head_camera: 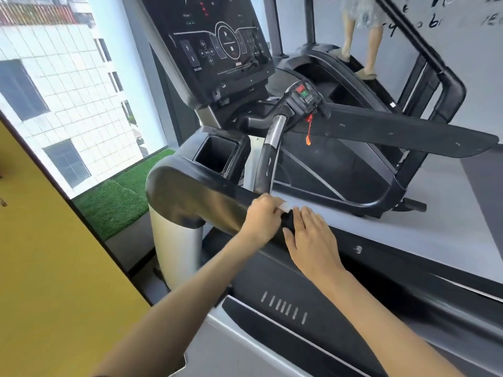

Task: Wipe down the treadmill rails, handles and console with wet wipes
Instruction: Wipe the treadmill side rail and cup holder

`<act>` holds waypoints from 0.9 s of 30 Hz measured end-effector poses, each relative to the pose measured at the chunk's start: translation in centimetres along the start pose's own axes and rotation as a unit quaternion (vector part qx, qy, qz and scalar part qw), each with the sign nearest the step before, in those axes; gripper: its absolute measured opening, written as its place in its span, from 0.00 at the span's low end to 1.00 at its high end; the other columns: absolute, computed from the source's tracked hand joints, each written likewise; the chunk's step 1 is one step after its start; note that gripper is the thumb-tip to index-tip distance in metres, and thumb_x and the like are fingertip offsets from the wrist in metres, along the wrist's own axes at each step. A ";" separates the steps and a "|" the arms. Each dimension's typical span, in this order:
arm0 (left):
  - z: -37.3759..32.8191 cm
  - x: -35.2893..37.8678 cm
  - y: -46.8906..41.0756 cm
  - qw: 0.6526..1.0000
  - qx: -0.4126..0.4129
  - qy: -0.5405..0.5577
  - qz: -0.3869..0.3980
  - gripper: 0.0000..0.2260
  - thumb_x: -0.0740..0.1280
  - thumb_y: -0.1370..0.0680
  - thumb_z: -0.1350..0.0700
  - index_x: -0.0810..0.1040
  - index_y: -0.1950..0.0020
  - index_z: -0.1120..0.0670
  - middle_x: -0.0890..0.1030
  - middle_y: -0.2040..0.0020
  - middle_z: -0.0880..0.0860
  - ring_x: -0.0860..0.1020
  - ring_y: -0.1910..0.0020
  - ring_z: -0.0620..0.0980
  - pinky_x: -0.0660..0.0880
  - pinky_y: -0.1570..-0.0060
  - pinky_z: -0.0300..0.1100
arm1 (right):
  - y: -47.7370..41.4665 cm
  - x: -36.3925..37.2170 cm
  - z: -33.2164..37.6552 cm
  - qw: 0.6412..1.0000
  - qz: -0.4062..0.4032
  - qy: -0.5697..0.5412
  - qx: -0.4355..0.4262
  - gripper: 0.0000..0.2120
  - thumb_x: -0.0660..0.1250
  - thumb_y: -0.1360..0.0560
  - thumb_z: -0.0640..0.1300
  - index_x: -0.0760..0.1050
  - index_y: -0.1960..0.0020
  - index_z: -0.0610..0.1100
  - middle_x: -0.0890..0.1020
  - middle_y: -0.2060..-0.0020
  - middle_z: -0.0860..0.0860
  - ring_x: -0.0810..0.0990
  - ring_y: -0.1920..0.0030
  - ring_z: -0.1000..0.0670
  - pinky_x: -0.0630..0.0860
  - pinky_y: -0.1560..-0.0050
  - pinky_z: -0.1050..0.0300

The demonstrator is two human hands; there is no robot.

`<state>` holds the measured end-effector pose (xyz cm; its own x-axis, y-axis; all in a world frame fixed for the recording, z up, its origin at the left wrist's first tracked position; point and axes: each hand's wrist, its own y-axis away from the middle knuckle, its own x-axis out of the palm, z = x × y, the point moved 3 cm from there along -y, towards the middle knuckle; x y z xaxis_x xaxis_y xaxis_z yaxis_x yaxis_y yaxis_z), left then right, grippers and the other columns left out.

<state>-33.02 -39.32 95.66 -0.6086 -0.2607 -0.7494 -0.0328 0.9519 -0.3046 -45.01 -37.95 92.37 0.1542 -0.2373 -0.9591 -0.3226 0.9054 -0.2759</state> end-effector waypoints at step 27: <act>2.5 -0.6 0.0 0.985 -0.082 -0.097 -0.120 0.18 0.57 0.28 0.73 0.79 0.43 0.63 0.74 0.46 0.61 0.71 0.46 0.60 0.67 0.51 0.43 | 3.8 -0.2 -2.2 0.995 -0.093 0.018 -0.024 0.26 0.72 0.29 0.46 0.74 0.37 0.30 0.78 0.40 0.35 0.77 0.38 0.39 0.73 0.39 0.42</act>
<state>-30.69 -39.59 94.69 -0.4051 -0.4918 -0.7707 -0.2934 0.8684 -0.3998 -48.27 -35.23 91.33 0.1815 -0.4133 -0.8923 -0.3355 0.8269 -0.4513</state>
